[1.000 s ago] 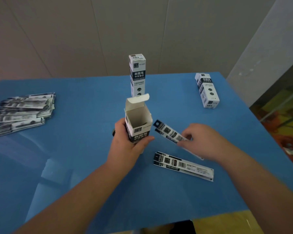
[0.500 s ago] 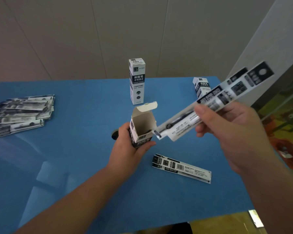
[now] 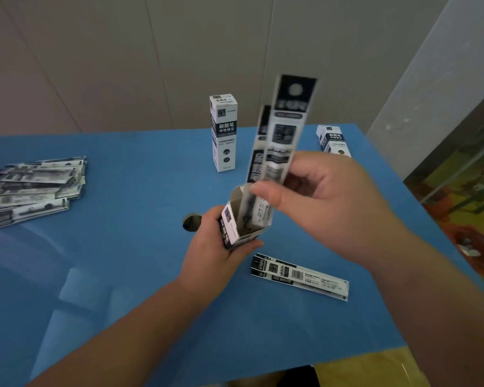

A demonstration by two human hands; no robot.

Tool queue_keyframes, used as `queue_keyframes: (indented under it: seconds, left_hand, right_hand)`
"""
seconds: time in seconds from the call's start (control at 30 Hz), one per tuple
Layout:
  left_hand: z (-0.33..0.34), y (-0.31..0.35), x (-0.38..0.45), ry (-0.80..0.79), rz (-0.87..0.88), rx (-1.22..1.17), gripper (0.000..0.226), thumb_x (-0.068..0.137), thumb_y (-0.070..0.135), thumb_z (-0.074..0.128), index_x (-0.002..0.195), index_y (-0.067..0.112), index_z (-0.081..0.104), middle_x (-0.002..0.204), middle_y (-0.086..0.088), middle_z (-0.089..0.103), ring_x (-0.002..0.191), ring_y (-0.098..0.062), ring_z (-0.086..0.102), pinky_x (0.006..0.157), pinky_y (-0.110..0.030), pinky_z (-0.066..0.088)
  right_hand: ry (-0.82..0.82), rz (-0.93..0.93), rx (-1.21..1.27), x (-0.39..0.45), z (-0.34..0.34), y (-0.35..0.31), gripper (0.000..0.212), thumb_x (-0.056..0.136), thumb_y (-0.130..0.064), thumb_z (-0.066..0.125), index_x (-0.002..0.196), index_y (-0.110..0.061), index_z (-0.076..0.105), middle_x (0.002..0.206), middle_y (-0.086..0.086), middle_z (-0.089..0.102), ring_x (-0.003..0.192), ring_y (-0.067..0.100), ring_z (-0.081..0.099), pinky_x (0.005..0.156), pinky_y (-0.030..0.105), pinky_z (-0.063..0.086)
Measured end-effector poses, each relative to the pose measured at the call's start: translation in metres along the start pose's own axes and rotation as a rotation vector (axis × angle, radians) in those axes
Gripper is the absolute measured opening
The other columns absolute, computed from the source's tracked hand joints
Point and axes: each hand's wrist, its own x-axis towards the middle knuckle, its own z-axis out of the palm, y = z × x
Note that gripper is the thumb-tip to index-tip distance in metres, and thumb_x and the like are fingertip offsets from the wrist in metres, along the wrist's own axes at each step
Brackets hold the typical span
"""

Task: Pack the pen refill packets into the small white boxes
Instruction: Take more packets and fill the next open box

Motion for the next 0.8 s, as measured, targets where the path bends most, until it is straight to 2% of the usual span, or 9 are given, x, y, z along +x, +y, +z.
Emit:
queue_keyframes:
  seconds: [0.17, 0.27, 0.4, 0.53, 0.57, 0.63, 0.7, 0.73, 0.8]
  left_hand:
    - [-0.002, -0.002, 0.001, 0.016, -0.044, -0.040, 0.059, 0.067, 0.082, 0.072, 0.115, 0.073, 0.038, 0.116, 0.042, 0.056, 0.103, 0.012, 0.063, 0.081, -0.005, 0.048]
    - [-0.003, -0.003, 0.002, 0.012, -0.056, -0.029, 0.059, 0.064, 0.085, 0.070, 0.112, 0.074, 0.037, 0.112, 0.039, 0.059, 0.099, 0.010, 0.064, 0.078, -0.007, 0.049]
    - [-0.001, -0.004, 0.003, 0.003, -0.027, -0.015, 0.059, 0.069, 0.069, 0.079, 0.111, 0.072, 0.038, 0.113, 0.042, 0.057, 0.100, 0.012, 0.062, 0.079, -0.005, 0.047]
    - [-0.003, -0.008, 0.000, -0.006, -0.019, 0.013, 0.062, 0.069, 0.061, 0.080, 0.113, 0.073, 0.037, 0.114, 0.043, 0.055, 0.100, 0.014, 0.061, 0.079, -0.001, 0.044]
    - [-0.002, -0.008, 0.000, -0.007, -0.018, 0.011, 0.063, 0.068, 0.061, 0.080, 0.113, 0.073, 0.037, 0.114, 0.043, 0.055, 0.100, 0.014, 0.061, 0.078, -0.001, 0.044]
    - [-0.001, -0.009, 0.001, 0.000, -0.008, 0.005, 0.064, 0.067, 0.060, 0.081, 0.112, 0.073, 0.038, 0.113, 0.041, 0.057, 0.099, 0.013, 0.062, 0.078, -0.004, 0.047]
    - [-0.001, -0.013, 0.002, 0.014, -0.018, -0.019, 0.064, 0.066, 0.060, 0.082, 0.110, 0.074, 0.038, 0.112, 0.034, 0.060, 0.099, 0.006, 0.066, 0.082, -0.016, 0.055]
    - [-0.001, -0.015, 0.002, 0.018, -0.040, -0.035, 0.064, 0.065, 0.060, 0.082, 0.109, 0.074, 0.038, 0.111, 0.028, 0.061, 0.100, 0.001, 0.068, 0.084, -0.027, 0.058]
    - [-0.002, -0.019, 0.002, 0.017, -0.071, -0.041, 0.064, 0.063, 0.061, 0.083, 0.108, 0.073, 0.039, 0.110, 0.022, 0.062, 0.100, -0.007, 0.069, 0.083, -0.046, 0.061]
  right_hand:
    - [0.020, -0.038, 0.024, 0.006, 0.001, -0.002, 0.015, 0.086, -0.036, 0.073, 0.090, -0.022, 0.078, 0.073, -0.003, 0.070, 0.062, 0.010, 0.061, 0.056, 0.026, 0.051]
    - [-0.052, -0.067, -0.074, 0.008, 0.002, 0.001, 0.012, 0.089, -0.034, 0.074, 0.090, -0.023, 0.078, 0.076, -0.003, 0.070, 0.067, 0.012, 0.062, 0.062, 0.030, 0.051]
    - [-0.095, -0.209, -0.163, 0.011, -0.002, -0.002, 0.006, 0.089, -0.026, 0.075, 0.091, -0.021, 0.078, 0.078, -0.008, 0.067, 0.072, 0.005, 0.058, 0.064, 0.011, 0.043]
    - [-0.043, -0.239, -0.074, 0.015, -0.009, -0.002, 0.008, 0.088, -0.029, 0.073, 0.095, -0.032, 0.075, 0.088, -0.009, 0.070, 0.070, 0.016, 0.059, 0.060, 0.028, 0.046]
    - [-0.057, -0.228, -0.073, 0.015, -0.008, -0.001, 0.009, 0.087, -0.029, 0.074, 0.095, -0.034, 0.075, 0.089, -0.010, 0.070, 0.070, 0.014, 0.059, 0.060, 0.027, 0.046]
    - [-0.110, -0.204, -0.074, 0.014, -0.004, 0.004, 0.010, 0.086, -0.027, 0.076, 0.095, -0.032, 0.077, 0.088, -0.014, 0.070, 0.071, 0.003, 0.059, 0.061, 0.014, 0.043]
    - [-0.139, -0.180, -0.057, 0.013, 0.002, 0.010, 0.016, 0.086, -0.022, 0.079, 0.095, -0.035, 0.076, 0.084, -0.021, 0.067, 0.075, -0.004, 0.057, 0.067, 0.007, 0.039]
    - [-0.138, -0.179, -0.064, 0.013, 0.005, 0.012, 0.023, 0.085, -0.021, 0.080, 0.095, -0.040, 0.073, 0.087, -0.026, 0.063, 0.080, -0.004, 0.057, 0.071, 0.008, 0.039]
    - [-0.113, -0.184, -0.111, 0.012, 0.010, 0.018, 0.030, 0.084, -0.024, 0.082, 0.093, -0.047, 0.066, 0.096, -0.023, 0.054, 0.093, 0.000, 0.055, 0.082, 0.012, 0.038]
